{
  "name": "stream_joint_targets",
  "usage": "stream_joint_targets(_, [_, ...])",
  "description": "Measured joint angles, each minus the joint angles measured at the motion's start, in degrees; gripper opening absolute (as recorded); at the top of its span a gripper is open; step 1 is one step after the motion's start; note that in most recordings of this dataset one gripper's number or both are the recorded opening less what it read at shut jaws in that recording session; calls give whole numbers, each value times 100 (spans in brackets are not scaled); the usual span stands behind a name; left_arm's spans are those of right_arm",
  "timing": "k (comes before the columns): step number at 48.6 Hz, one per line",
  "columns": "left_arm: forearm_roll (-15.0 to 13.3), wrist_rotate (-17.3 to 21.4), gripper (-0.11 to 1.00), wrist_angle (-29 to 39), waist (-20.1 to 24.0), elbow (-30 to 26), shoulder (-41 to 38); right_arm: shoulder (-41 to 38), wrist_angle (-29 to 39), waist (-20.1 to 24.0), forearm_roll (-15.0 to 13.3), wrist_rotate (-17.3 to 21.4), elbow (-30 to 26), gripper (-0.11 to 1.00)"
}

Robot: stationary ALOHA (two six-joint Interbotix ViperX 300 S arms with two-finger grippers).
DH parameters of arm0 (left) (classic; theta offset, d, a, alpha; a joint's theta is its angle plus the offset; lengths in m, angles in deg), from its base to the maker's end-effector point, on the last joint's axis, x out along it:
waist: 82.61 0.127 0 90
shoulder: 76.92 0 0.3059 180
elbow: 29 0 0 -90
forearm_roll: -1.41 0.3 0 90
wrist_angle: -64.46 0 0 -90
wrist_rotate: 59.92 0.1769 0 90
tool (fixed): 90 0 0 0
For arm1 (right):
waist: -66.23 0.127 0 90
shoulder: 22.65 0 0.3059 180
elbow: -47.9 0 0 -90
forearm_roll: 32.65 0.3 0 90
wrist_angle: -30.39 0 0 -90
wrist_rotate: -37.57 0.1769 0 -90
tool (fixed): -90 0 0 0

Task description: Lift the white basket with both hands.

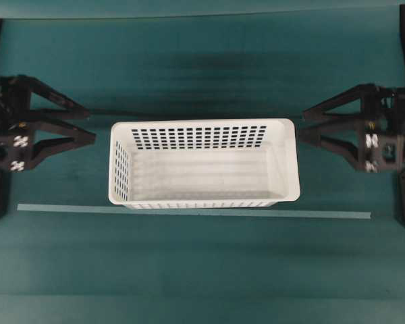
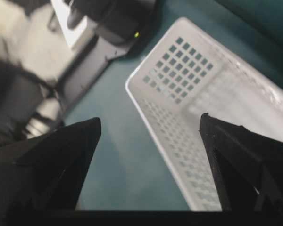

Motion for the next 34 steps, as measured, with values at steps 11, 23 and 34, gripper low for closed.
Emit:
stream_joint_targets(11, [0,1195,90,-378,-290,35,316,229,-369,308,-97,-1529,53,90])
stream_joint_targets(23, [0,1723,90,-431,-483,53,729,686,-905,519,-97,-2698,79,90])
stream_joint_targets(34, [0,2206,90,-439,-492,53,1090,1125,-782,677,-97,-3006,97,90])
